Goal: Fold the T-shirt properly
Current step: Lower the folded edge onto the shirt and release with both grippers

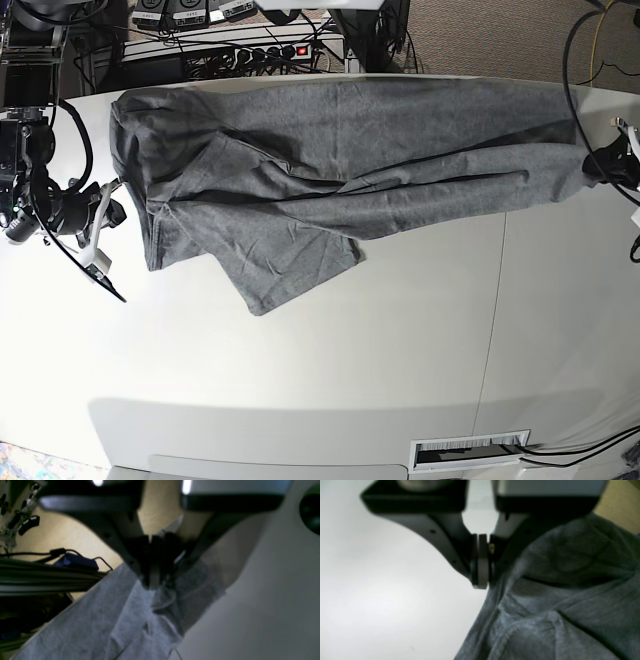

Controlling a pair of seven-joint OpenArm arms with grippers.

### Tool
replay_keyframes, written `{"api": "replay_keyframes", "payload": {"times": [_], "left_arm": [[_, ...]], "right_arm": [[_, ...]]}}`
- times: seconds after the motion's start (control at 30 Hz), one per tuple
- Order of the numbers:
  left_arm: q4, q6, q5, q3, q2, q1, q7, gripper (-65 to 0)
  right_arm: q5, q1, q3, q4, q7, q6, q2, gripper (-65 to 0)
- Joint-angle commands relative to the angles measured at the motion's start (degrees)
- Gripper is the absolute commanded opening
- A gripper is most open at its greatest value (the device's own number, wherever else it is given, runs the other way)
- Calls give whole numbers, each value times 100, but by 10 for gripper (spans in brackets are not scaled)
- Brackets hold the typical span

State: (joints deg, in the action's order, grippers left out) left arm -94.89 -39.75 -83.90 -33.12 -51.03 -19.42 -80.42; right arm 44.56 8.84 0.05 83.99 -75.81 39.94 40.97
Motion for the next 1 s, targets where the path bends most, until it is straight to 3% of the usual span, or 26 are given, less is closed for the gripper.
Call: {"api": "replay_keyframes", "payload": {"times": [0.0, 0.13, 0.37, 0.53, 0.67, 0.83, 0.97], "left_arm": [[-63, -25, -110, -70, -151, -55, 42, -650], [-61, -25, -110, -39, -98, -503, 42, -650], [-57, -25, -110, -11, 367, -660, 122, -650], [-57, -25, 1665, -11, 437, -662, 1987, -650], [-57, -25, 2413, -9, 457, -662, 3104, -650], [-57, -25, 2675, -2, 577, -662, 3294, -650], [-44, -25, 2677, 0, 890, -664, 3285, -650]], "right_arm": [[39, 114, 70, 68, 96, 6, 155, -650], [39, 114, 70, 68, 98, 6, 153, -650], [37, 116, 70, 68, 173, 6, 153, -650], [39, 114, 70, 68, 173, 6, 155, -650], [37, 116, 70, 68, 177, 6, 153, -650], [37, 116, 70, 68, 203, 6, 153, -650], [37, 116, 70, 68, 216, 6, 153, -650]]}}
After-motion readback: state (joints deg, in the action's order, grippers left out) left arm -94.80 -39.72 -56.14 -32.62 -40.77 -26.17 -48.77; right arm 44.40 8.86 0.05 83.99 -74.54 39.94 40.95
